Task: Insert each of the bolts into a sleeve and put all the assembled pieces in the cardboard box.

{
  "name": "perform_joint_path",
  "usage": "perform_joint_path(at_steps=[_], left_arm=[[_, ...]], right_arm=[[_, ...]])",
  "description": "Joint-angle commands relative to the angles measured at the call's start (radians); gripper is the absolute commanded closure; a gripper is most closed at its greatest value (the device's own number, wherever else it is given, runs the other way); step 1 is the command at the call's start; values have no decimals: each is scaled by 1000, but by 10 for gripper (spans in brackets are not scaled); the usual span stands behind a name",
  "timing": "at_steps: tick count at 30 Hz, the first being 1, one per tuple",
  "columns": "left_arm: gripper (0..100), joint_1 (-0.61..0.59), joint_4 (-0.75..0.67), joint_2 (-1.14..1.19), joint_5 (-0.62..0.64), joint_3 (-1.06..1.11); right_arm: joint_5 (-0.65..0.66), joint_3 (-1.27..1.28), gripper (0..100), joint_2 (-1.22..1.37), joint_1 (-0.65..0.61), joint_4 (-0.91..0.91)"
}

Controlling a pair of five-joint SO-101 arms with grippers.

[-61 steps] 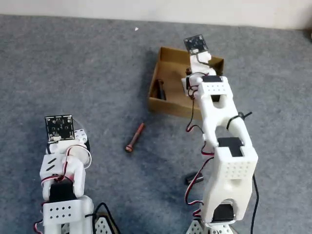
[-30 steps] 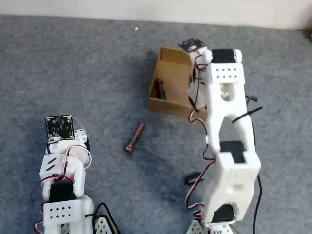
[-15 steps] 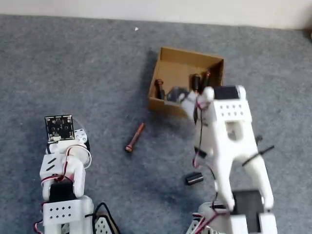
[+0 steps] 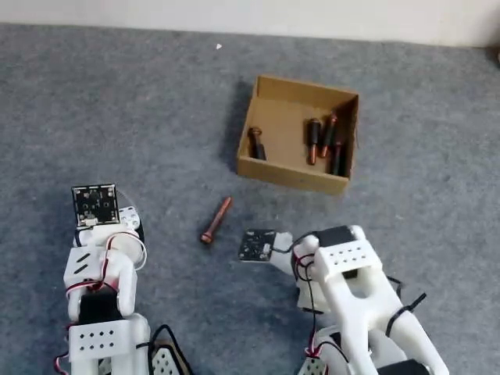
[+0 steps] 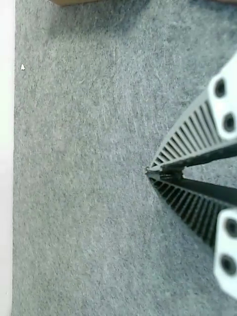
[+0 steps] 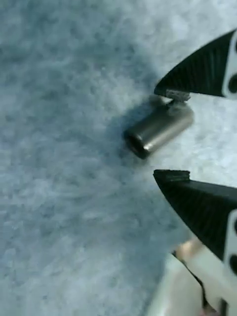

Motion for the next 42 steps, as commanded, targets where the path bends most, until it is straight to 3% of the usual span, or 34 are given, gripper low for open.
perform_joint_path(at_steps=[1, 7, 14, 18, 27, 33, 38, 42], left_arm=[[994, -13, -25, -7, -14, -7], [994, -13, -25, -7, -14, -7], [994, -13, -23, -7, -14, -7], [994, -13, -23, -7, -14, -7], [993, -13, -23, -7, -14, -7], [993, -10, -21, -7, -14, -7], [993, -7, 12, -7, -14, -18], [993, -8, 21, -7, -14, -19]], right_arm=[[14, 5, 786, 68, -16, -105], [14, 5, 795, 203, -16, -248], [12, 5, 984, 234, -16, -260], [-2, 5, 992, 171, -15, -260], [-451, -82, 993, -147, -33, -226], [-804, -211, 993, -165, -73, -162], [-965, -232, 993, -134, -74, -246], [-1022, -136, 993, -122, -42, -386]])
